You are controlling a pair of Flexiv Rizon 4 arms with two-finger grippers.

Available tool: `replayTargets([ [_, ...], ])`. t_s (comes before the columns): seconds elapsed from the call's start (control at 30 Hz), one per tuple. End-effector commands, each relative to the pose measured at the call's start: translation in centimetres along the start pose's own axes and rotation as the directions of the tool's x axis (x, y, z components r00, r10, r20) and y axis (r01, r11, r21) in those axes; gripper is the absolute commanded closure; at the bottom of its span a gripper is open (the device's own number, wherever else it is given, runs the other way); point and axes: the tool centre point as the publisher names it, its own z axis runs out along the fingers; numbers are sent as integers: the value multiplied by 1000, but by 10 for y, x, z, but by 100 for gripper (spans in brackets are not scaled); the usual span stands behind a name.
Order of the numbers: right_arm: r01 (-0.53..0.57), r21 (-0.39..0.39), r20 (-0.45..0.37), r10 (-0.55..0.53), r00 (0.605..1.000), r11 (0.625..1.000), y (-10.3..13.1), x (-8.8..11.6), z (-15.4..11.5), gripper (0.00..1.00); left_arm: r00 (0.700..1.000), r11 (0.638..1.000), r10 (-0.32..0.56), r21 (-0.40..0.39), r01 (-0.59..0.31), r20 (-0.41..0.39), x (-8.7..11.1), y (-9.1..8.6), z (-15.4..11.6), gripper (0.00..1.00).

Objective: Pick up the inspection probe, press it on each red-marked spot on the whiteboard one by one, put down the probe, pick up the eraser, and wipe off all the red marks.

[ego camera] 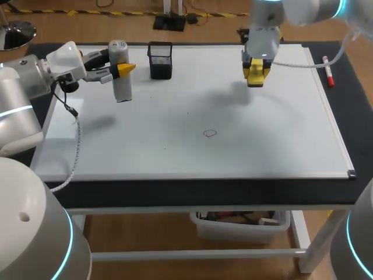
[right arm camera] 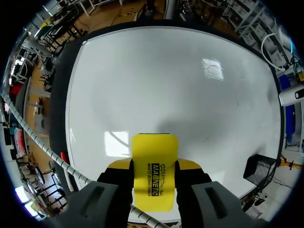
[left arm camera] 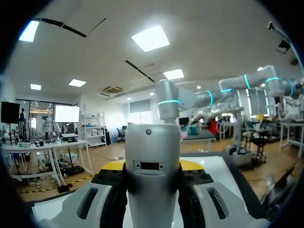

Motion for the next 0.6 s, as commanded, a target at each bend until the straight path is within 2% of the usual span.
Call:
replayTargets([
  [0.03, -16, 17, 5, 16, 1000, 1000, 2, 19, -7, 100, 1000, 1000, 2, 4, -2, 0, 0, 0, 0, 100],
  [0.33, -65, 17, -21, 66, 998, 998, -4, 54, -6, 100, 1000, 1000, 2, 4, -2, 0, 0, 0, 0, 100],
  [0.6, -104, 20, -17, 104, 994, 994, -7, 70, -11, 100, 1000, 1000, 2, 4, -2, 0, 0, 0, 0, 100],
])
